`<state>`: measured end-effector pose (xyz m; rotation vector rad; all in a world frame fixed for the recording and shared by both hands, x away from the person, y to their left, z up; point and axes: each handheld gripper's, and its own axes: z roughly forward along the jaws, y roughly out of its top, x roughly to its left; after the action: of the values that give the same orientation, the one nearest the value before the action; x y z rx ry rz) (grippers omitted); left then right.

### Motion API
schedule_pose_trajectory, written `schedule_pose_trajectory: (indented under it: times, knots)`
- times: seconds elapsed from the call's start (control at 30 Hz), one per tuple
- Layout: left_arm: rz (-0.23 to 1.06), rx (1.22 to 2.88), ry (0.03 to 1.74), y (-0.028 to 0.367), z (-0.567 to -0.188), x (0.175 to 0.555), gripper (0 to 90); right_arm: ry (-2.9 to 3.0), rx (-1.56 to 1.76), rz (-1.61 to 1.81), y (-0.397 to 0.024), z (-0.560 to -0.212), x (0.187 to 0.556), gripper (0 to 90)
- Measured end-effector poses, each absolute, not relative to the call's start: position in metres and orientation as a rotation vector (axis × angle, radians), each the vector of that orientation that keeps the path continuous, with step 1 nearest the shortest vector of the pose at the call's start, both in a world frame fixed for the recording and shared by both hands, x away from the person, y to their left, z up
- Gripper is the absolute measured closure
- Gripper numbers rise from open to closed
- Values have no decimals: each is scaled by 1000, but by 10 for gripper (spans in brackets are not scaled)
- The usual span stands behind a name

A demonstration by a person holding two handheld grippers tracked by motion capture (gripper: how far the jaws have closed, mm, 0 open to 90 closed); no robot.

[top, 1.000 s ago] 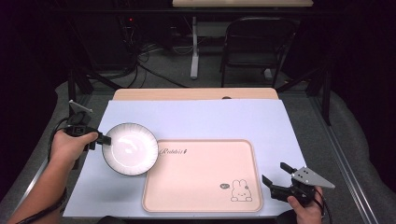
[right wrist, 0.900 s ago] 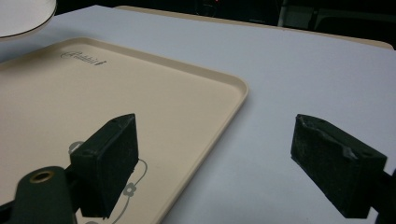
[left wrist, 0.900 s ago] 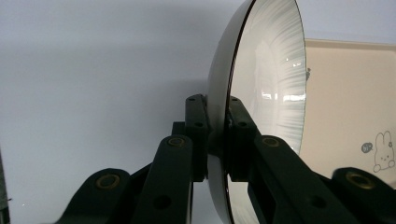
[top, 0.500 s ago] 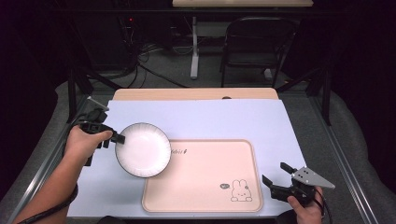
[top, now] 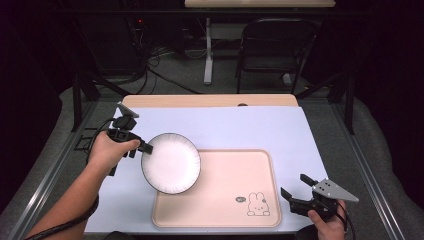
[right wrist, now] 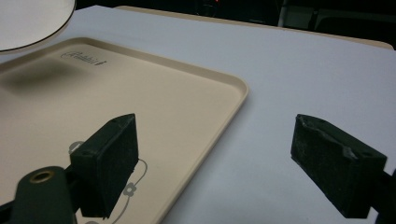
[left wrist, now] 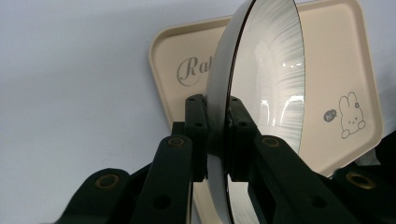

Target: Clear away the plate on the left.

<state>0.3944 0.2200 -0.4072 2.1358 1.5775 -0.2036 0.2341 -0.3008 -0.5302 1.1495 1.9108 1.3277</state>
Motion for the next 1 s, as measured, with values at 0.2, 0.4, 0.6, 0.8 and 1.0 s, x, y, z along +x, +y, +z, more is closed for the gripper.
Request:
schedule_pose_trajectory:
  times: [0.2,0.4,0.6,0.8,1.0]
  knots:
    - [-220,2167,1537,200,-411,396,819,1910,1149,1329,-301,-530,234,142]
    - [-236,2192,1496,181,-417,400,818,1909,1148,1330,-301,-530,234,143]
    - [-254,2216,1459,163,-421,402,817,1909,1148,1329,-301,-530,234,143]
    - [-275,2232,1431,150,-425,404,817,1909,1148,1329,-301,-530,234,142]
    - [-290,2246,1408,137,-430,404,816,1909,1147,1331,-301,-530,234,143]
